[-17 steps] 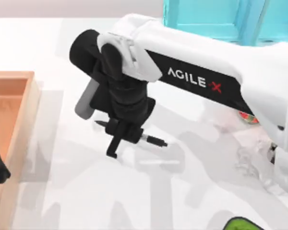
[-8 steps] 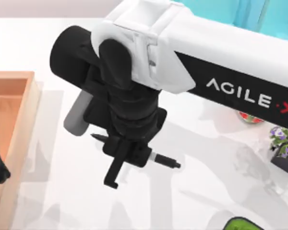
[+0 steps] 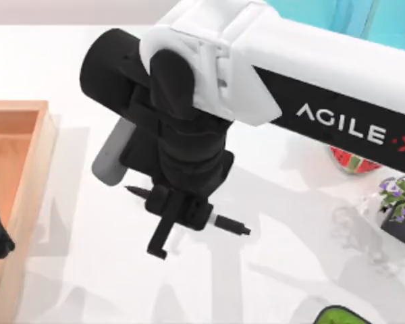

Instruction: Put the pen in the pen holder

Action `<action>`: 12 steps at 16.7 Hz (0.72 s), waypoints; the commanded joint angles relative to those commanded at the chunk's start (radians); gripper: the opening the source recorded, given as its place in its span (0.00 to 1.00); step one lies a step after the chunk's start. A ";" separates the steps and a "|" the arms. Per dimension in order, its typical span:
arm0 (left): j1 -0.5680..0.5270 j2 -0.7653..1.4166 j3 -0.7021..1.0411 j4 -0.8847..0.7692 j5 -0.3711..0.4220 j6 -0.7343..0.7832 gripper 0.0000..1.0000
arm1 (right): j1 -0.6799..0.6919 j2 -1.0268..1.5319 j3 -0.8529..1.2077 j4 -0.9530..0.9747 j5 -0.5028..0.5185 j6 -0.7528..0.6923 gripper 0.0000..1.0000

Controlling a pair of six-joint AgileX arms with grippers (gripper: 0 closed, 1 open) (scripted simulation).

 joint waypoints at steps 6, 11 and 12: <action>0.000 0.000 0.000 0.000 0.000 0.000 1.00 | -0.250 -0.023 -0.126 0.269 -0.299 -0.114 0.00; 0.000 0.000 0.000 0.000 0.000 0.000 1.00 | -0.604 -0.061 -0.286 0.605 -0.684 -0.208 0.00; 0.000 0.000 0.000 0.000 0.000 0.000 1.00 | -0.683 -0.069 -0.321 0.677 -0.767 -0.226 0.00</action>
